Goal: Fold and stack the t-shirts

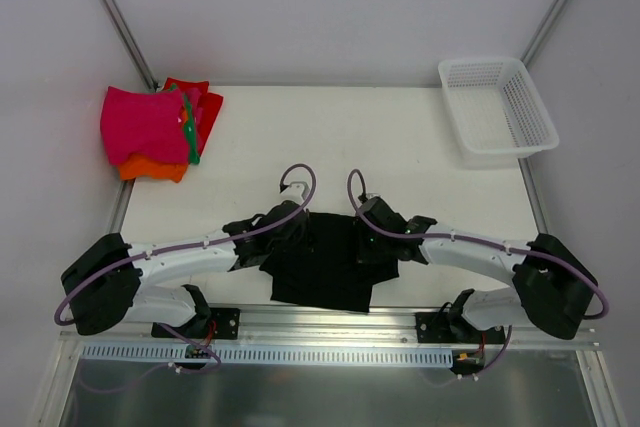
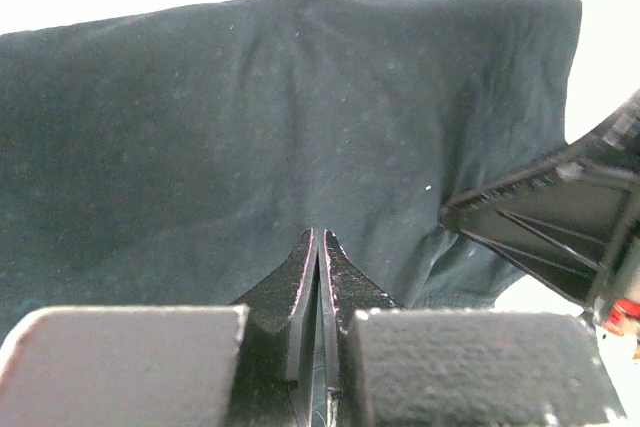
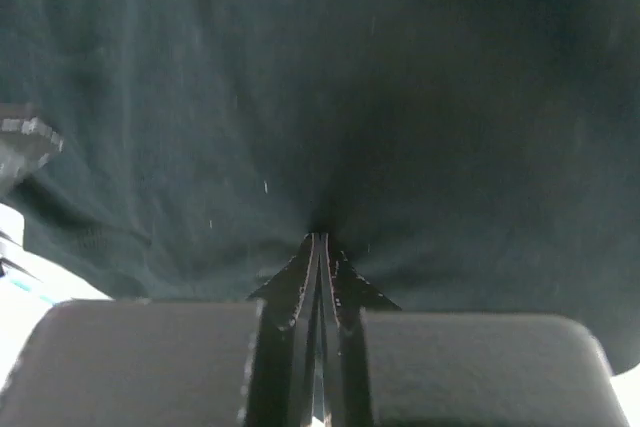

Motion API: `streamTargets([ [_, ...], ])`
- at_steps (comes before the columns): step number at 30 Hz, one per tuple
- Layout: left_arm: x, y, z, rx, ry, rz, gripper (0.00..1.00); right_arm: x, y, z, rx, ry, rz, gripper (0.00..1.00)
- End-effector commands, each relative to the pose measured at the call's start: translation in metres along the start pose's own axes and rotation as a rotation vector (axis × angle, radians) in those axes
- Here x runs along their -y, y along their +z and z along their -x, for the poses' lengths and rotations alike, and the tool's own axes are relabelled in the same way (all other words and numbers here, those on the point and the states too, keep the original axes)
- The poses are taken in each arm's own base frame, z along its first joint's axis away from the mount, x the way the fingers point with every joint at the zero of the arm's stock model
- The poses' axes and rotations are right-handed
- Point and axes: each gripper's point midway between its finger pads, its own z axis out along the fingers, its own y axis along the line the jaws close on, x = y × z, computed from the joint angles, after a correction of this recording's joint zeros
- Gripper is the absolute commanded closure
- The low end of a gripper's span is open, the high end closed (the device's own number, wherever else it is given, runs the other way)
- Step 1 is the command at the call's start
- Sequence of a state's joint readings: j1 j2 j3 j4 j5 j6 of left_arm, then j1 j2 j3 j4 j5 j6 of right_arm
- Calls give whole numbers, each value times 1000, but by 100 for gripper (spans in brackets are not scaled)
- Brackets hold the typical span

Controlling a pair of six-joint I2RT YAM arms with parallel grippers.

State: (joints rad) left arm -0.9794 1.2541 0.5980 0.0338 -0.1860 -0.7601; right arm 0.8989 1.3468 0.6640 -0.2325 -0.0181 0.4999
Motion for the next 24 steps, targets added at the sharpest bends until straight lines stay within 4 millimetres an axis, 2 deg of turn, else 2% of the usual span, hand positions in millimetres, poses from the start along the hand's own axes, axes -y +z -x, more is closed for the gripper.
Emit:
streamTargets([
  [1,-1,-3,3,17,11,-23,100,-8,-15,10,114,34,10,100],
  [8,-13,-5,-5,12,-16,-2,100,8,-14,1,105,19,-74,100],
  [10,-22,-6,-12,5,-37,22,100,11,-11,1,98,20,-102,99],
  [11,-30,-6,-17,3,-41,46,100,18,-7,-4,71,23,-140,99],
  [13,-32,-10,-18,11,-56,45,100,26,-4,-8,48,31,-194,100],
  [17,-38,-16,-19,26,-69,47,100,31,8,-10,12,46,-263,99],
  [21,-36,-22,-12,50,-75,34,100,47,32,-22,-67,38,-375,100],
  [24,-38,-26,-12,51,-76,44,100,56,41,-18,-91,35,-425,99],
])
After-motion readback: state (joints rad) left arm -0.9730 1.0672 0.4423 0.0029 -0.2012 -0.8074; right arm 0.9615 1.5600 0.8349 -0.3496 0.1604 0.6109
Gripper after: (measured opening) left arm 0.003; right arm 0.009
